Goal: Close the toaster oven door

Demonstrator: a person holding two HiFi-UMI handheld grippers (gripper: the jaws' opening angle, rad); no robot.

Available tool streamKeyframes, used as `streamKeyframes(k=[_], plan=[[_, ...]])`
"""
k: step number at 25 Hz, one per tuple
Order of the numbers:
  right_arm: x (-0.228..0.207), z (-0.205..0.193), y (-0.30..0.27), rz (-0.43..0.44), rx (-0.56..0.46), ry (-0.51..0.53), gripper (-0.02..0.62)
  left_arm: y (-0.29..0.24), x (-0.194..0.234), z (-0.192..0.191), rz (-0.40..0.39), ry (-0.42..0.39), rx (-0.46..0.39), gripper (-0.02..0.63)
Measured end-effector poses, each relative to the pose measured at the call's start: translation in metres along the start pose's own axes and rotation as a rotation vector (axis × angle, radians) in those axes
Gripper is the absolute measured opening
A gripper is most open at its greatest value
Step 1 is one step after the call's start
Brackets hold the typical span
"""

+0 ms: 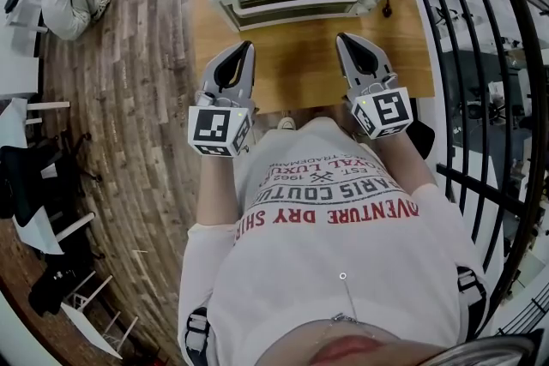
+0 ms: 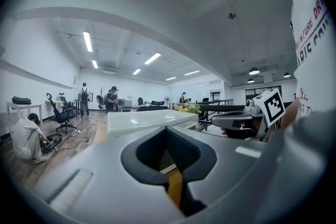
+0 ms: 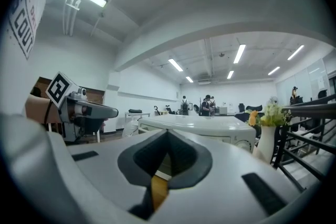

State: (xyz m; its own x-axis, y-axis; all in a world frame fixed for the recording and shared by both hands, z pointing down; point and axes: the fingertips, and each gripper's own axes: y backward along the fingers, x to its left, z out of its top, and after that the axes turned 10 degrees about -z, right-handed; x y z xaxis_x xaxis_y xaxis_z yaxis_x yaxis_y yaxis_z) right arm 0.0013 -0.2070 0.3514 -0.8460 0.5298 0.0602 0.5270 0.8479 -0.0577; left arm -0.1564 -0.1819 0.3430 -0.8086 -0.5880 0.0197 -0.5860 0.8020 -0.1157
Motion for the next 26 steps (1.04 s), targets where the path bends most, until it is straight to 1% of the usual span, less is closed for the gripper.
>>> streamKeyframes(k=[5, 10, 14, 26], plan=[[-0.003, 0.001, -0.003, 0.000, 0.009, 0.011, -0.014, -0.003, 0.004, -0.003, 0.004, 0.004, 0.011, 0.011], [-0.007, -0.002, -0.009, -0.010, 0.034, -0.017, -0.014, -0.007, 0.010, -0.004, 0.011, 0.008, 0.020, 0.012], [-0.007, -0.006, -0.011, -0.009, 0.052, -0.016, -0.014, -0.010, 0.011, -0.005, 0.020, 0.021, 0.015, 0.012], [-0.006, -0.005, -0.015, 0.005, 0.057, -0.002, -0.014, -0.015, 0.018, -0.012, 0.032, 0.038, 0.040, 0.012]])
